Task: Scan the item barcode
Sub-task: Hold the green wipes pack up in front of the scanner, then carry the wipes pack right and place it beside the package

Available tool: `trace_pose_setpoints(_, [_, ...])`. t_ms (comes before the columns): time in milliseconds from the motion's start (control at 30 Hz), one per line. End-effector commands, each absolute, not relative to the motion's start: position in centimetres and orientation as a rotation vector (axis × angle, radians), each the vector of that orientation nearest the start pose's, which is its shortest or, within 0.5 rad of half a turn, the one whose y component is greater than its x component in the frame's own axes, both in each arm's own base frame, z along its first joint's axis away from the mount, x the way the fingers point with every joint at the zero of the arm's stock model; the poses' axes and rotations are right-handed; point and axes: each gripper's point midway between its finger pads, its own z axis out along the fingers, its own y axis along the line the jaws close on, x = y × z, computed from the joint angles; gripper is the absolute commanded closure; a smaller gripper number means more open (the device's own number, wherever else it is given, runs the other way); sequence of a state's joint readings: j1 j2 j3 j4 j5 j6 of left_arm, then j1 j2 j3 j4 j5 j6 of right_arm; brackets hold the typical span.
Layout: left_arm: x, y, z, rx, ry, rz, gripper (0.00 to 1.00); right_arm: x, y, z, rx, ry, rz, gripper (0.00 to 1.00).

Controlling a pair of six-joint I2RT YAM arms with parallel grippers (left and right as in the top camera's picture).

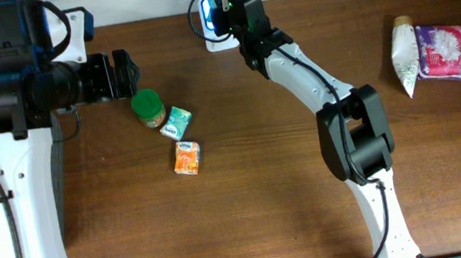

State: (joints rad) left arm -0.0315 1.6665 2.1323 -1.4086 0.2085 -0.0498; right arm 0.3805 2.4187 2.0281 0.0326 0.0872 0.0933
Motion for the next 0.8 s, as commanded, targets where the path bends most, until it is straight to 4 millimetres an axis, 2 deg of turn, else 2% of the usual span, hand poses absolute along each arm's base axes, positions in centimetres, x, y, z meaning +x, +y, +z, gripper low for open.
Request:
trace_pose_setpoints(0, [37.9, -4.7, 34.5, 0.054, 2.504, -0.301, 0.01, 65.3, 24.8, 15.8, -0.235, 1.935, 0.231, 0.96])
trace_pose_setpoints(33, [37.9, -4.7, 34.5, 0.054, 2.504, -0.301, 0.01, 65.3, 24.8, 15.3, -0.237, 1.947, 0.228, 0.96])
trace_pose_setpoints(67, [37.9, -4.7, 34.5, 0.054, 2.504, -0.301, 0.01, 65.4, 24.7, 15.6, -0.233, 1.937, 0.229, 0.96])
trace_pose_setpoints(133, [37.9, -4.7, 34.5, 0.054, 2.504, -0.301, 0.01, 65.5, 23.5, 18.5, -0.195, 1.908, 0.237, 0.96])
trace_pose_setpoints(167, [37.9, -4.7, 34.5, 0.054, 2.504, -0.301, 0.01, 65.5, 21.7, 21.1, -0.113, 1.892, 0.265, 0.96])
trace_pose_setpoints(200, [37.9, -4.7, 34.5, 0.054, 2.504, -0.301, 0.01, 65.4, 19.8, 22.6, -0.057, 1.894, 0.27, 0.96])
trace_pose_setpoints(233, [37.9, -4.7, 34.5, 0.054, 2.504, -0.301, 0.01, 65.3, 17.5, 23.6, -0.023, 1.912, 0.248, 0.96])
trace_pose_setpoints(267, [37.9, -4.7, 34.5, 0.054, 2.504, -0.301, 0.01, 64.8, 14.2, 23.9, 0.018, 1.964, 0.206, 0.96])
trace_pose_setpoints(300, [37.9, -4.7, 34.5, 0.054, 2.504, -0.301, 0.01, 64.1, 10.9, 23.0, 0.061, 2.041, 0.161, 0.96])
trace_pose_setpoints(333, [37.9, -4.7, 34.5, 0.054, 2.504, -0.301, 0.01, 63.2, 7.6, 21.0, 0.109, 2.14, 0.111, 0.96])
trace_pose_setpoints(400, [37.9, -4.7, 34.5, 0.054, 2.504, -0.301, 0.01, 60.0, 0.7, 16.4, 0.16, 2.371, -0.016, 0.96])
trace_pose_setpoints(433, [37.9, -4.7, 34.5, 0.054, 2.504, -0.301, 0.01, 58.4, -2.3, 15.0, 0.164, 2.458, -0.072, 0.96])
trace_pose_setpoints(467, [37.9, -4.7, 34.5, 0.054, 2.504, -0.301, 0.01, 57.1, -4.8, 14.2, 0.167, 2.515, -0.128, 0.96])
trace_pose_setpoints(500, [37.9, -4.7, 34.5, 0.054, 2.504, -0.301, 0.01, 55.2, -8.6, 13.3, 0.229, 2.58, -0.218, 0.96])
trace_pose_setpoints(533, [37.9, -4.7, 34.5, 0.054, 2.504, -0.301, 0.01, 53.9, -11.2, 12.8, 0.294, 2.618, -0.238, 0.96])
trace_pose_setpoints(600, [37.9, -4.7, 34.5, 0.054, 2.504, -0.301, 0.01, 52.2, -14.9, 12.3, 0.39, 2.646, -0.262, 0.96])
trace_pose_setpoints(733, [37.9, -4.7, 34.5, 0.054, 2.504, -0.301, 0.01, 50.5, -19.1, 12.1, 0.502, 2.648, -0.31, 0.96])
trace_pose_setpoints(767, [37.9, -4.7, 34.5, 0.054, 2.504, -0.301, 0.01, 49.1, -21.8, 12.4, 0.563, 2.642, -0.484, 0.96])
